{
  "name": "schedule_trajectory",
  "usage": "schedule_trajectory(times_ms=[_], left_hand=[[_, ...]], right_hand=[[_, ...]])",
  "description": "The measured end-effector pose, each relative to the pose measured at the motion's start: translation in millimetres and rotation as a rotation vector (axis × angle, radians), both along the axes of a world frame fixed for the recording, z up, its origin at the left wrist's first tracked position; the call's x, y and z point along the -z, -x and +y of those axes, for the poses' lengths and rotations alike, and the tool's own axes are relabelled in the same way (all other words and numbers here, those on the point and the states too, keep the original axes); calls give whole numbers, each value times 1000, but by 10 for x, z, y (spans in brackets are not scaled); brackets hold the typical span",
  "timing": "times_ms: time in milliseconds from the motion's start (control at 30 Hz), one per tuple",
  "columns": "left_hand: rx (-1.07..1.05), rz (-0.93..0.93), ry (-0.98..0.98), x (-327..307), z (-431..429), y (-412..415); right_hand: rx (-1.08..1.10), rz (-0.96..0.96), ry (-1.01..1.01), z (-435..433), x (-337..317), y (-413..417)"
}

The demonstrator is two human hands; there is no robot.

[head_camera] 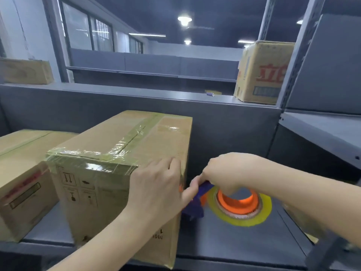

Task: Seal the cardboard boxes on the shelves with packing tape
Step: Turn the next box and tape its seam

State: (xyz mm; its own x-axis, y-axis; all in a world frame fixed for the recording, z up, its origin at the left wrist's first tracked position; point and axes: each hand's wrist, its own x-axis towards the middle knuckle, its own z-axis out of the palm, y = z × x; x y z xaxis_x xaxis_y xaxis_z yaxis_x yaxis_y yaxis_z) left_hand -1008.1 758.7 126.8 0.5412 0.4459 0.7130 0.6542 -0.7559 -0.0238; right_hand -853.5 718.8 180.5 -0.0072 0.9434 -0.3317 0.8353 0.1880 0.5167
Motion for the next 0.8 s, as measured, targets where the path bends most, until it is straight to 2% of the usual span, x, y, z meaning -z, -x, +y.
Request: schedule_trajectory(times_ms=[100,200,333,433,633,733,800], left_hand=[[-159,50,-43,-7,-52,-165],[-238,79,-92,53,-58,-242],[-186,48,-115,96,-33,-216],[-34,0,-106,94,21,-128],[242,-13,122,22,223,234],[183,59,166,-91,398,525],[138,40,153,-109,564,756]], right_hand=[[89,29,-116,-94,-173,-171],[163,44,-349,-177,-337,-335],[118,79,-650,-214,-455,-343],[88,119,-798,-131,-498,-104],[-90,-16,-931,175,-557,379],[-131,14,-939,390,-537,608],[-154,48,-930,546,-478,766]])
